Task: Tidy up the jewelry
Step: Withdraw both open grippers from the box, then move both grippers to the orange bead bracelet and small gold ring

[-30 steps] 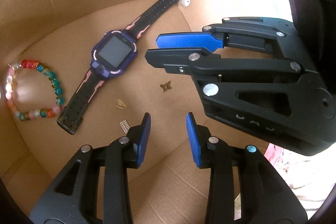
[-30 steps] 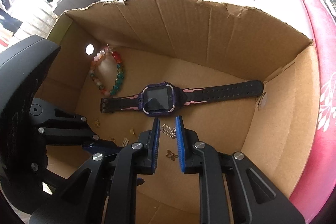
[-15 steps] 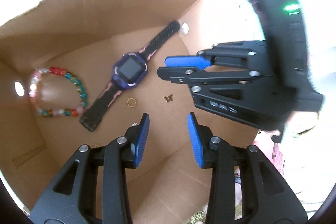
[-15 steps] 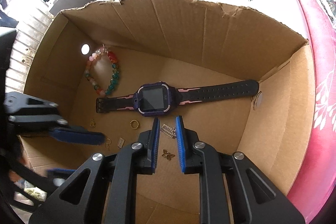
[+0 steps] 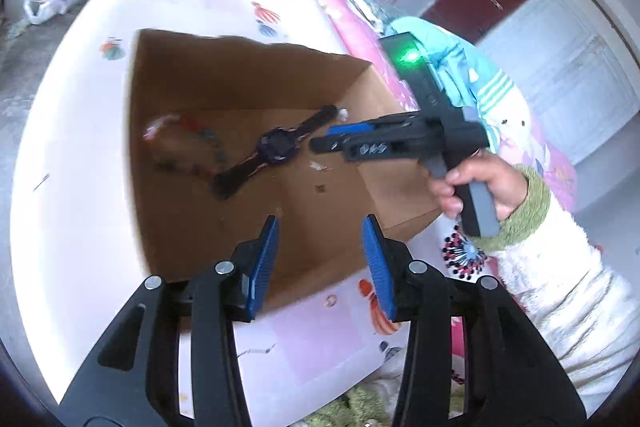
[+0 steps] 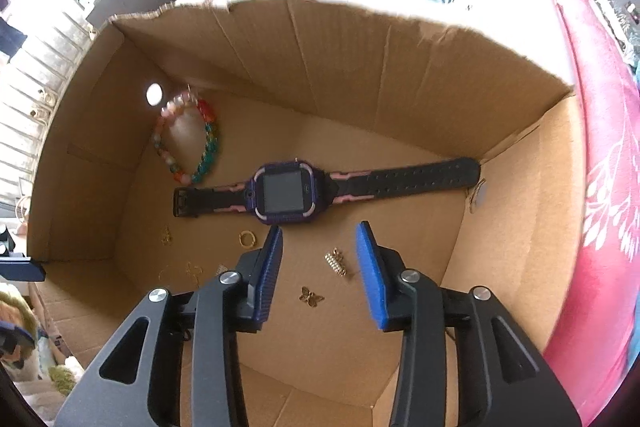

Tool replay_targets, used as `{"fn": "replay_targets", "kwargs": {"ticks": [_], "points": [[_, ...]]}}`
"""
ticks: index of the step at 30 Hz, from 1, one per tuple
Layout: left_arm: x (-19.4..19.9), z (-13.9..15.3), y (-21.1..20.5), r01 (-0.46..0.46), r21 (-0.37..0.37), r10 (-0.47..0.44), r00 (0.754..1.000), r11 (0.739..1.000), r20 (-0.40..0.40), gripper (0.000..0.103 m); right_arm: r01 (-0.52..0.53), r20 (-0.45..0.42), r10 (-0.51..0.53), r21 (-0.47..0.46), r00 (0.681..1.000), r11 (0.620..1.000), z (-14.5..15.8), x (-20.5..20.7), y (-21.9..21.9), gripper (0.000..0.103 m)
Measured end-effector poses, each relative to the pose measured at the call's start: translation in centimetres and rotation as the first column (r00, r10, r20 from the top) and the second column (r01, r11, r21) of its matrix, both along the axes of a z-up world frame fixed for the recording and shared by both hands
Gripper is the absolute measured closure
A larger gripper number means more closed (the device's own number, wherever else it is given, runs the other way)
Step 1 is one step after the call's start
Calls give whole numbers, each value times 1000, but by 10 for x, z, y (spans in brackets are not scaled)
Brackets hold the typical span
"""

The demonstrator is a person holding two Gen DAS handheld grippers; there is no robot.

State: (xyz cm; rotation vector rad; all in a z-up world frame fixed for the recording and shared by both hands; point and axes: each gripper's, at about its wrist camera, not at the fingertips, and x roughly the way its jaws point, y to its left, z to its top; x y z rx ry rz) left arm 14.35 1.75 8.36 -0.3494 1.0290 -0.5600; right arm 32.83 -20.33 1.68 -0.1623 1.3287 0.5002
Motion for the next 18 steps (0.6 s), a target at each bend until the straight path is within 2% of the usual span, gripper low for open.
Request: {"fn": "replay_targets", "kwargs": {"ticks": [4, 8, 9, 13, 15, 18], "points": [[-29, 9, 22, -56, 26, 54, 996, 998, 69, 60, 19, 73, -23, 57, 997, 998, 22, -9, -8, 62], [-51, 13, 25, -87, 65, 77, 987, 994, 142, 53, 35, 195, -57, 117, 979, 993, 62, -37, -19, 60], [-56, 12, 23, -89, 76, 76, 985, 993, 154, 52, 34, 237, -68, 145, 969, 989, 77, -51, -23, 54], [-80, 5, 11, -83, 140, 55, 979, 987, 198, 38, 22, 336, -115, 268, 935, 963, 117, -107, -42, 39], [-89, -3, 0, -74, 178, 36, 977, 981, 208, 29, 10, 386, -128, 294, 914, 956, 127, -137, -48, 28], [-94, -24, -14, -67, 217, 26, 982, 974, 188, 21, 18, 444, -147, 282, 884, 959, 125, -181, -57, 23]]}}
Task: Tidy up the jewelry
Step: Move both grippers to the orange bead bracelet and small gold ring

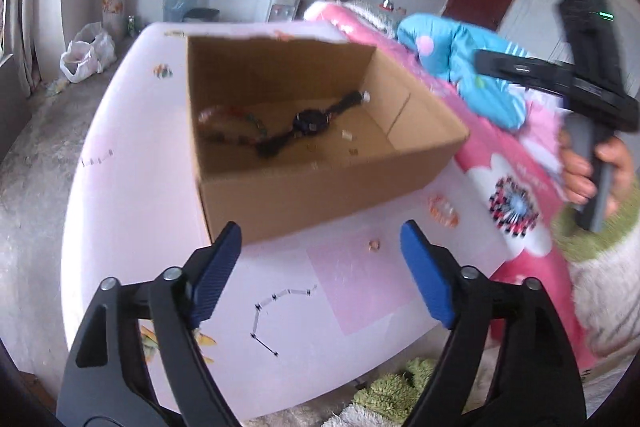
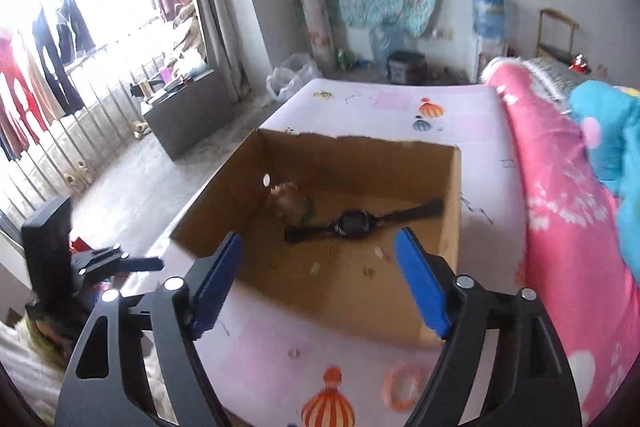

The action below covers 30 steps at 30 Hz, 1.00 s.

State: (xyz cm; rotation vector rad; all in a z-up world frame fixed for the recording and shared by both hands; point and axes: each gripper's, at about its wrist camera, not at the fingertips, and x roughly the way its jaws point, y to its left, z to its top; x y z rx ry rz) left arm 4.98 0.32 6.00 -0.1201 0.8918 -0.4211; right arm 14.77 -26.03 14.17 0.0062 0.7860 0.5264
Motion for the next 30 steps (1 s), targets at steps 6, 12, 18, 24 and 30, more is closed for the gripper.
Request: {"fn": "replay_targets", "kwargs": {"ticks": [6, 12, 18, 24, 30], "points": [[4, -55, -24, -36, 134, 50, 993, 990, -104, 20, 122, -37, -125, -86, 991, 989, -63, -56, -6, 20], [16, -88, -39, -57, 217, 95, 982, 975, -166, 20, 241, -142, -273, -204, 951, 949, -132, -79, -3, 20], [20, -98, -53, -74, 293, 119, 983, 953, -138, 15, 344, -215, -397, -248, 892, 906, -168, -77, -15, 20], [17, -102, -62, -90, 329, 133, 985, 940, -112, 8, 346, -208, -423, -324, 882, 881, -182, -74, -14, 10], [17, -103, -66, -104, 329, 147, 983, 939, -108, 8, 354, -225, -429, -308, 874, 883, -185, -71, -19, 7]]}}
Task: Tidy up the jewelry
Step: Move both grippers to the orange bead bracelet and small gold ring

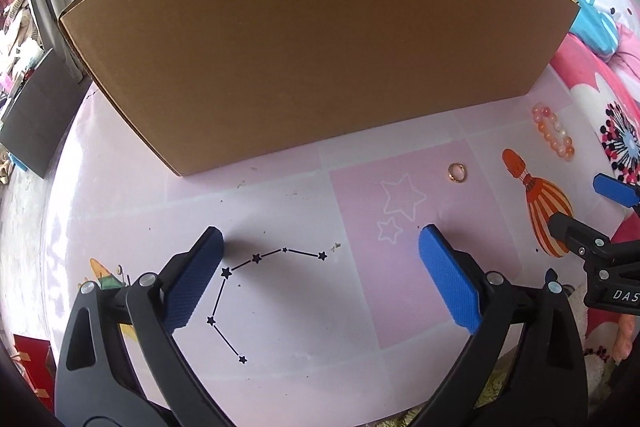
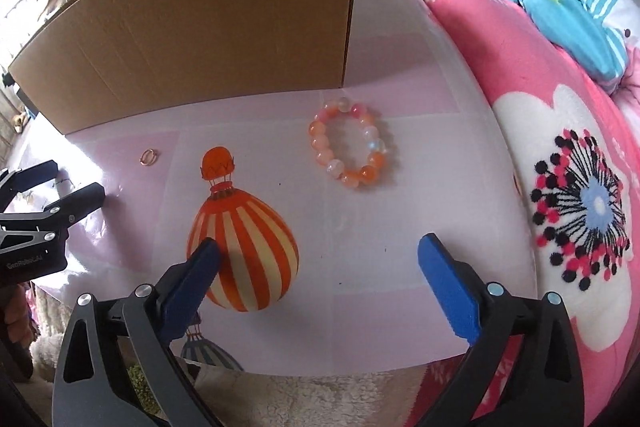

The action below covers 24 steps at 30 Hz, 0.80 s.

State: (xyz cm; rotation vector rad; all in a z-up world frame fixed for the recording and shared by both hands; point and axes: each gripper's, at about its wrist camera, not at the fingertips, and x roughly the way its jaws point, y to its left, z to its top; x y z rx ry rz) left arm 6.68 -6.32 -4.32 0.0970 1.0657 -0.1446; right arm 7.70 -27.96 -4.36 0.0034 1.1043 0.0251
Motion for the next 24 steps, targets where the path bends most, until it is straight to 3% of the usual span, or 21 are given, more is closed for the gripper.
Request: {"fn": "replay_targets", "kwargs": {"ticks": [7, 9, 14, 19, 24], "points": [[1, 1, -5, -15, -1, 15, 1000, 1000, 6, 8, -37, 9, 37, 40, 999, 999, 4, 0, -6, 7], [1, 0, -8, -15, -1, 15, 1000, 1000, 7, 8, -21, 56, 16, 103, 998, 994, 13, 1, -15, 7], [2, 0, -12, -15, 0, 15, 1000, 1000, 9, 8, -41, 139, 24, 126, 990, 991, 32, 13, -17, 7], [2, 0, -12, -15, 0, 15, 1000, 1000, 9, 8, -69, 138, 41, 207, 990, 976, 28, 32, -15, 18], [2, 1, -2, -19, -1, 19, 1000, 1000, 10, 8, -49, 94, 29, 221, 995, 974, 13, 41, -12, 28]]}}
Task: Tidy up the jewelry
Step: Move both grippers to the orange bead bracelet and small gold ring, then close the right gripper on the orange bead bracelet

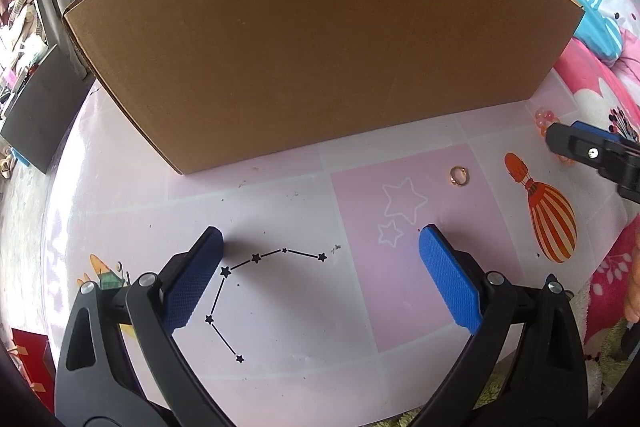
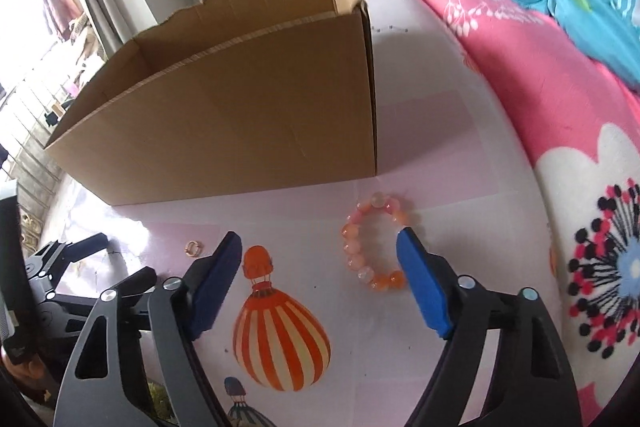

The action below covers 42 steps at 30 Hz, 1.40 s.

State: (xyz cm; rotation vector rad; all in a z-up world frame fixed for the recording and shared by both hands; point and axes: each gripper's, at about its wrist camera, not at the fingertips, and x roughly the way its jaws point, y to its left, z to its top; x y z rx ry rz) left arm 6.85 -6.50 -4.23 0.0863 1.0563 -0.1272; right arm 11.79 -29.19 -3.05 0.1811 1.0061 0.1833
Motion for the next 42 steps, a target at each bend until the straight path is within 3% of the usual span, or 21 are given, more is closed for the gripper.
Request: {"fn": "replay_targets", "kwargs": {"ticks": [10, 16, 22, 25, 39, 42], "points": [[0, -2, 2, 1, 0, -1, 1000, 1000, 3, 8, 23, -32, -23, -15, 999, 1000, -8, 4, -2, 36], [0, -2, 3, 1, 0, -1, 1000, 1000, 3, 8, 25, -29, -27, -71, 999, 997, -9, 6, 0, 48], [1, -2, 3, 1, 0, -1, 1000, 1000, 3, 8, 12, -10, -15, -207, 1000, 978, -9, 7, 8, 70], [1, -1, 3, 2, 1, -2, 1000, 1000, 5, 8, -1, -10, 0, -181, 1000, 984, -9, 8, 9, 91], [1, -1, 5, 104, -15, -103, 993, 994, 60, 8, -36, -27, 35, -27, 999, 999, -10, -16, 6, 93], [-1, 4, 0, 151, -26, -148, 983, 988, 109, 8, -41, -18, 41, 5, 999, 999, -11, -20, 2, 93]]}}
